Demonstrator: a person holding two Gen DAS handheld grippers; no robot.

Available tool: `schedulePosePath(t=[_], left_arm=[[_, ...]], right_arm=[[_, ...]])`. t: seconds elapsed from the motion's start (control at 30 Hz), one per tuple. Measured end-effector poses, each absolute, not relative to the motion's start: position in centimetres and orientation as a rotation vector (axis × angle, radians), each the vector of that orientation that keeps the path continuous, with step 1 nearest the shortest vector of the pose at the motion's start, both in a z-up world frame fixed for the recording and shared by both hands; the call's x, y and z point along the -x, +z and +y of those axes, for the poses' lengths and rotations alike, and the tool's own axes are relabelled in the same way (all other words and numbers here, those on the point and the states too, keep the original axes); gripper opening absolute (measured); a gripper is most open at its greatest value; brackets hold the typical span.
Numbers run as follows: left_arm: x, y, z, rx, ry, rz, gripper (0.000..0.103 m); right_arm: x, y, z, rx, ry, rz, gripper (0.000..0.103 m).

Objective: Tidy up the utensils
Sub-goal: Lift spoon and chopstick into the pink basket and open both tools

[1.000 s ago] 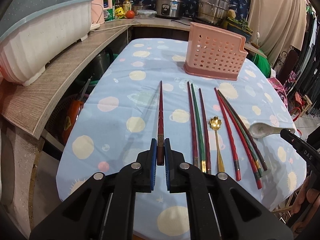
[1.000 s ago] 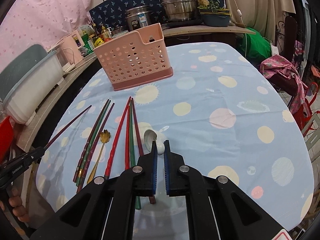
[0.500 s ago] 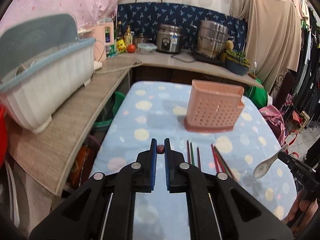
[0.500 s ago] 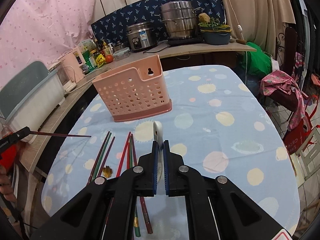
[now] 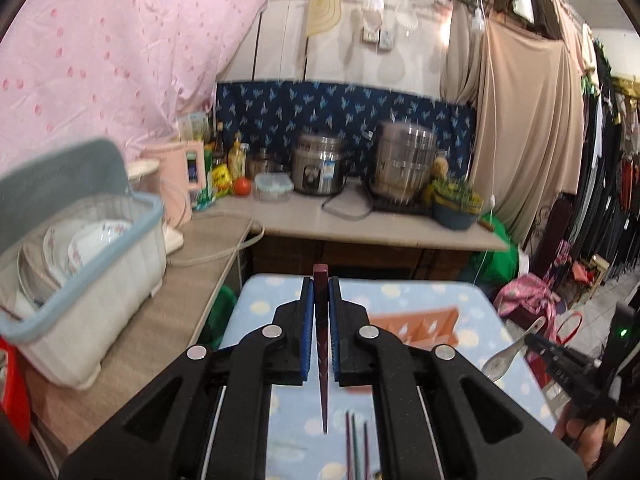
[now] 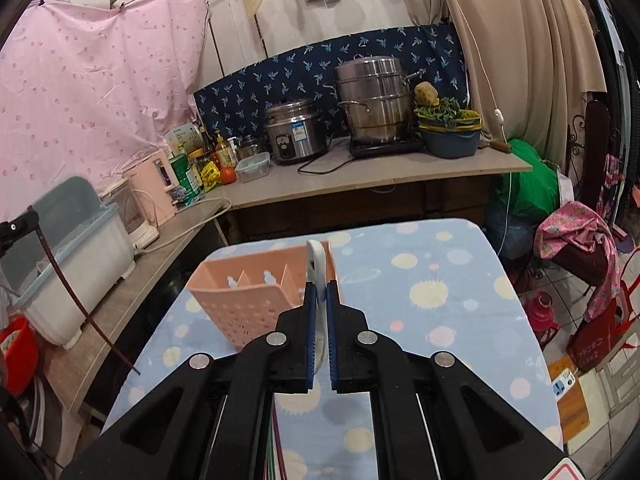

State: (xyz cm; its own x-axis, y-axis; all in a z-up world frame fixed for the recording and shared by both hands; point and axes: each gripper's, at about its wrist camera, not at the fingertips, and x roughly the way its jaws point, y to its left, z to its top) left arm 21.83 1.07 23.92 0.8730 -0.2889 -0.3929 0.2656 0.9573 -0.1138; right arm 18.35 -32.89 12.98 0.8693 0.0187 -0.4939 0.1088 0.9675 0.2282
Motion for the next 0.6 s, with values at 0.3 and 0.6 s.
schedulePosePath(t=[0.3,0.6], left_arm=[[-25.6,29.2,-2.6,0.127,-0.342,0.27,0.007],[-30.4,24.5,-5.7,0.127,-0.351,0.345,0.007]], right_arm=[[-24.8,13.7,-34.4,-0.306,-0.024,0.511,0.005],[-28.2,10.6,-33.9,-0.311,-0.013,0.576,0.005]])
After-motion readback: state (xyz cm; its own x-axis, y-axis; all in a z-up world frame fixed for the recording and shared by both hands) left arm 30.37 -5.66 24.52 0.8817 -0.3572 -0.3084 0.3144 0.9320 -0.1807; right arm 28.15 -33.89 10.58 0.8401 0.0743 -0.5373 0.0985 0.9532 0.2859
